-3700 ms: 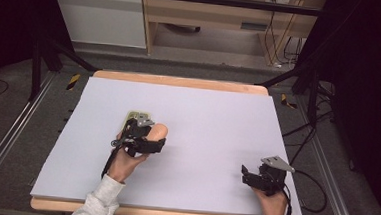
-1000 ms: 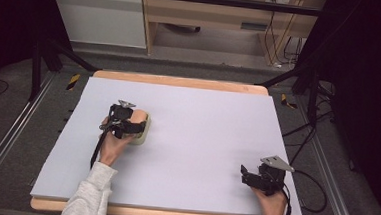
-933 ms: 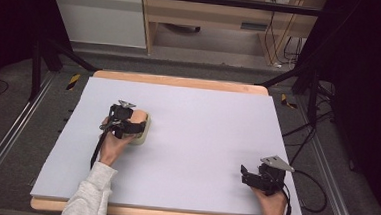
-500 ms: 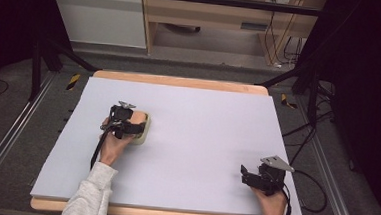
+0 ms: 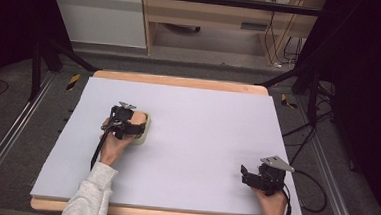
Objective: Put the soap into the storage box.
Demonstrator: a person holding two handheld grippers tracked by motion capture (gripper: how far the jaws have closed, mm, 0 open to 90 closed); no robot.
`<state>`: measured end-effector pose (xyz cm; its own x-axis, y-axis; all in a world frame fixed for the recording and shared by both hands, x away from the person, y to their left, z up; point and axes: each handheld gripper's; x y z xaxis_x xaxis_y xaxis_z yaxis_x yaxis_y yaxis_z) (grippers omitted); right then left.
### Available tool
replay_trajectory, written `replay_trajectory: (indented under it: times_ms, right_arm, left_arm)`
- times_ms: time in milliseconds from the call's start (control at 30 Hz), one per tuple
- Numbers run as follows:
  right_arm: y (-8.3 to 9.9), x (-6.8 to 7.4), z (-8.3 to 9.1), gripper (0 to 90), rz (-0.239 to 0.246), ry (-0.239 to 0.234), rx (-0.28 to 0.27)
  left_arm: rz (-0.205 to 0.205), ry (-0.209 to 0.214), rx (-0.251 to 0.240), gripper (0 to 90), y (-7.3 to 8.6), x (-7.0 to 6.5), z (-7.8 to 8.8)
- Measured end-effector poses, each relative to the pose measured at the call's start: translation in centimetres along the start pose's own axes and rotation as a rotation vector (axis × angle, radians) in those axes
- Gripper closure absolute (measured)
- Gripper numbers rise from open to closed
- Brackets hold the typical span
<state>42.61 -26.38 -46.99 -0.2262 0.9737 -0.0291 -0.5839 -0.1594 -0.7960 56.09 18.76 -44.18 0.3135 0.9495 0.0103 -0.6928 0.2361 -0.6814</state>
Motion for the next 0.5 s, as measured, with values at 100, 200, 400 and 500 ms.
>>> replay_trajectory:
  times_ms: [100, 200, 400, 500]
  right_arm:
    - [0.00, 0.00, 0.00, 9.2, -0.001, 0.000, 0.000]
    - [0.00, 0.01, 0.00, 9.2, -0.002, 0.000, 0.001]
    - [0.00, 0.02, 0.01, 9.2, -0.002, 0.000, 0.000]
    - [0.00, 0.00, 0.00, 9.2, -0.001, 0.000, 0.001]
  left_arm:
    - [-0.001, -0.001, 0.003, 31.4, 0.04, -0.02, -0.10]
    - [-0.002, -0.001, 0.003, 31.4, 0.08, -0.06, -0.20]
    - [-0.001, 0.002, 0.006, 31.4, 0.15, -0.06, -0.30]
    - [0.003, 0.002, 0.005, 31.3, 0.18, -0.01, -0.34]
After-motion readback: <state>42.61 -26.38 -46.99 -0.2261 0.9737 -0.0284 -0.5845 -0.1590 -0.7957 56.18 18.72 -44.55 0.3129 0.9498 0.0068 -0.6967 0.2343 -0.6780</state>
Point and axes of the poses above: each handheld gripper's, and its own axes: z roughly backward along the jaws, y roughly out of its underside, x roughly to its left
